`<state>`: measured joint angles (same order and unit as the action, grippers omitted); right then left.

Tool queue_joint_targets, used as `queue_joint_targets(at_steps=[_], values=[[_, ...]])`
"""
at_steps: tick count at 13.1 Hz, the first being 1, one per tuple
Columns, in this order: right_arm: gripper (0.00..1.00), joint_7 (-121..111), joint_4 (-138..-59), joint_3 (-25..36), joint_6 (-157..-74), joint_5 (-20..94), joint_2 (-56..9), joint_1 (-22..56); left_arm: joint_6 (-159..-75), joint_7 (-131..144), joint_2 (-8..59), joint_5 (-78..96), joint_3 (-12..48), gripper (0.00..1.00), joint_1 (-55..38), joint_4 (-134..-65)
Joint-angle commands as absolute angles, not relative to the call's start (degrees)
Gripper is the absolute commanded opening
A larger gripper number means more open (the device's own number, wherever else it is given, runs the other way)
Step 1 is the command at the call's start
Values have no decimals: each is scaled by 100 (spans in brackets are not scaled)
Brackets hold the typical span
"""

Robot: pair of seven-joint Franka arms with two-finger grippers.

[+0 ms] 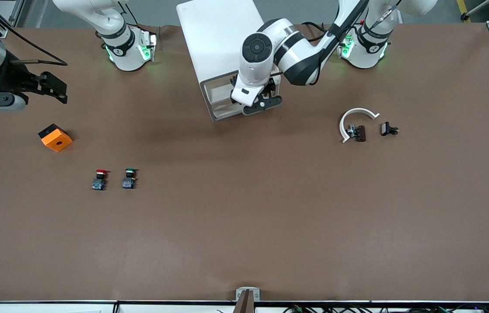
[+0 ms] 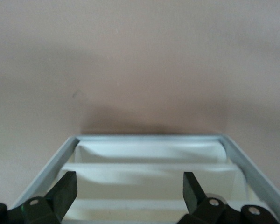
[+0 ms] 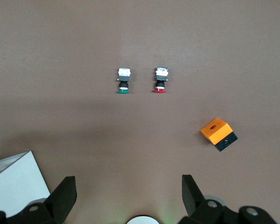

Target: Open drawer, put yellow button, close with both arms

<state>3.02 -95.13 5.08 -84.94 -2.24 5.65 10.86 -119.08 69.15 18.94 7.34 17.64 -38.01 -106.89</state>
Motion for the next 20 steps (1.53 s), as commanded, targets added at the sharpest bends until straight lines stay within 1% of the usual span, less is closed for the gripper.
queue_joint_targets(at_steps=[1,5,10,13,15,18,20], values=[[100,9,-9677,422,-8596,-272,703,783,-11883,7127,1907,879,1994,100,-3814,-10758],[100,97,-9536,422,-8552,-229,712,747,-11883,7417,1995,1089,2127,100,-3823,-10740],[100,105,-9457,439,-8482,-194,686,633,-11883,7741,2083,1125,2118,100,-3797,-10688],[100,88,-9273,457,-8473,-193,659,650,-11874,7849,2451,1064,1891,100,-3482,-10118],[100,97,-9255,457,-8481,-193,650,650,-11883,7744,2479,924,1759,100,-3104,-9976],[100,97,-9246,457,-8490,-193,615,650,-11883,7717,2531,126,1696,100,-2454,-9564],[100,97,-9237,457,-8543,-185,571,659,-11883,7717,2724,-393,1696,100,-2059,-9099]])
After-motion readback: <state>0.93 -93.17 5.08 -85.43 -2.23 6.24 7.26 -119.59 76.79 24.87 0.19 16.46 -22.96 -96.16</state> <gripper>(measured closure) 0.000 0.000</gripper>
